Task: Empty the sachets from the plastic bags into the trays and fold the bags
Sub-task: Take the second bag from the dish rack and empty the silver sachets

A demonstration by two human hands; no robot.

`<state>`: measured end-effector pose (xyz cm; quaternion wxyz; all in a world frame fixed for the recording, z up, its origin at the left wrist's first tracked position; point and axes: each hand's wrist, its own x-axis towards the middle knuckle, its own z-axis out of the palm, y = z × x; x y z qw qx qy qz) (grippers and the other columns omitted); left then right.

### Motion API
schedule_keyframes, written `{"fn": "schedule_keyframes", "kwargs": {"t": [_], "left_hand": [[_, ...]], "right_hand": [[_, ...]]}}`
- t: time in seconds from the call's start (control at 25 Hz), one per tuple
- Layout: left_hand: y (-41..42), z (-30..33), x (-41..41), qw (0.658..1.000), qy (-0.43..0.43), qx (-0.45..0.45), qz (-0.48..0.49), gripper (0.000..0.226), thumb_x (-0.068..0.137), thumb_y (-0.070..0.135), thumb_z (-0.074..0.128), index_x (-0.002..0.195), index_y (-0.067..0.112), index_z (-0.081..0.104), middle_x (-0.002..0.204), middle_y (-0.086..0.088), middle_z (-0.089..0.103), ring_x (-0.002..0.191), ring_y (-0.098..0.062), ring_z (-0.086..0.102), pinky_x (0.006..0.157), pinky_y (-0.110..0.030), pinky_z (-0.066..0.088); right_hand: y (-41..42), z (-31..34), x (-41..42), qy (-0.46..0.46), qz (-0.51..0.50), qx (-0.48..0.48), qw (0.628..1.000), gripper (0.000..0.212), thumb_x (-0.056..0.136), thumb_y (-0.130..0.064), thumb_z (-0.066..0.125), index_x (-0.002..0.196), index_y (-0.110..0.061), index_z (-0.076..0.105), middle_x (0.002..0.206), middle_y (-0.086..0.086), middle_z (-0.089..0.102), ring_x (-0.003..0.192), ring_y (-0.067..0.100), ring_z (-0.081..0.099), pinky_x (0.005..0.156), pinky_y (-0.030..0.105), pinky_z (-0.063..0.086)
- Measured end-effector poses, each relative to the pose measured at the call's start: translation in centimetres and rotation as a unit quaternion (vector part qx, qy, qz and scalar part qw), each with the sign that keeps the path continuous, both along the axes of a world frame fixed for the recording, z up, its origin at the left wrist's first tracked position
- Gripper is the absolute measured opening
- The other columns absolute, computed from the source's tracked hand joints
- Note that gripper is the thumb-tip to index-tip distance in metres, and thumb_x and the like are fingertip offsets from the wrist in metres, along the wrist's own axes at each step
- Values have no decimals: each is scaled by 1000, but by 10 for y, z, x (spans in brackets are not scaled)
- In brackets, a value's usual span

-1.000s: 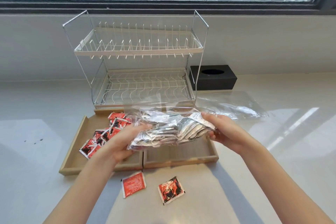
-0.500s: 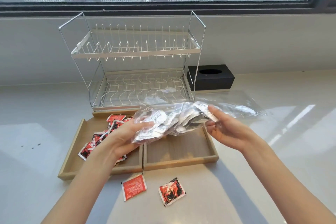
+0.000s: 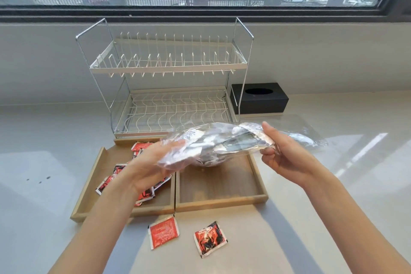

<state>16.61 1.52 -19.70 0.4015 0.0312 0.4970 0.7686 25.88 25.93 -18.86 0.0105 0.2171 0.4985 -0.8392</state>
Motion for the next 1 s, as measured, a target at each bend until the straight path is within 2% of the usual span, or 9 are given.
{"fn": "schedule_keyframes", "kwargs": {"t": [0.12, 0.24, 0.36, 0.48, 0.6, 0.68, 0.76, 0.88, 1.0], "left_hand": [[-11, 4, -4, 999, -26, 17, -21, 48, 53, 9, 80, 96, -5, 66, 90, -18, 72, 76, -23, 71, 59, -26, 59], [-14, 7, -11, 999, 23, -35, 6, 27, 70, 1, 59, 96, -4, 58, 75, -11, 74, 63, -19, 70, 50, -21, 57], [-13, 11, -18, 996, 37, -67, 42, 24, 74, 3, 58, 98, 3, 58, 79, -13, 74, 65, -21, 71, 49, -24, 58], [-11, 14, -17, 981, 100, -165, -8, 21, 88, 14, 50, 108, 22, 55, 80, -8, 76, 69, -21, 72, 47, -22, 56], [-13, 26, -24, 959, 177, -220, -12, 26, 88, 23, 50, 113, 16, 52, 61, -1, 73, 46, -7, 64, 39, -14, 49], [-15, 36, -32, 964, 180, -194, 10, 23, 87, 16, 49, 105, 4, 56, 50, 1, 65, 38, -3, 56, 36, -12, 46], [-15, 45, -35, 975, 166, -147, 29, 16, 86, 12, 48, 93, 3, 59, 52, 2, 63, 39, -2, 55, 37, -12, 47], [-11, 59, -37, 981, 154, -105, 50, 11, 88, 6, 47, 95, 6, 55, 69, -3, 62, 47, -4, 60, 42, -16, 51], [-9, 67, -42, 975, 174, -125, 65, 19, 87, 4, 49, 104, 13, 52, 56, 2, 66, 45, -3, 60, 46, -17, 53]], "right_hand": [[6, 3, 2, -8, -13, 12, 1000, 22, 83, -20, 60, 63, -14, 67, 50, -6, 58, 43, 4, 53, 45, 11, 49], [11, 8, 2, 9, 5, 41, 999, 10, 76, -19, 63, 74, -11, 59, 54, -8, 60, 50, 3, 60, 48, 10, 50], [11, 12, 0, -8, 9, 187, 982, 15, 81, -27, 63, 76, -13, 59, 47, -11, 59, 47, -1, 60, 45, 9, 48], [15, 16, -2, -21, 25, 317, 948, 18, 85, -27, 61, 79, -10, 59, 51, -8, 55, 47, 1, 62, 47, 10, 49], [24, 29, -1, 5, 59, 286, 956, 15, 87, -19, 58, 77, -8, 59, 46, -8, 61, 61, 5, 69, 55, 11, 53], [29, 40, 0, 36, 73, 213, 974, 14, 87, -13, 55, 78, -5, 63, 58, -2, 70, 71, 8, 71, 57, 11, 54], [33, 50, -2, 50, 75, 220, 971, 15, 87, -14, 55, 80, -3, 63, 65, 0, 72, 76, 10, 72, 57, 11, 53], [38, 64, -9, 36, 41, 330, 942, 11, 88, -18, 56, 86, -8, 58, 59, 1, 72, 61, 8, 70, 50, 12, 52], [43, 74, -17, 40, 7, 382, 923, 8, 88, -21, 57, 88, -13, 54, 48, -2, 67, 40, 4, 58, 40, 12, 46]]}}
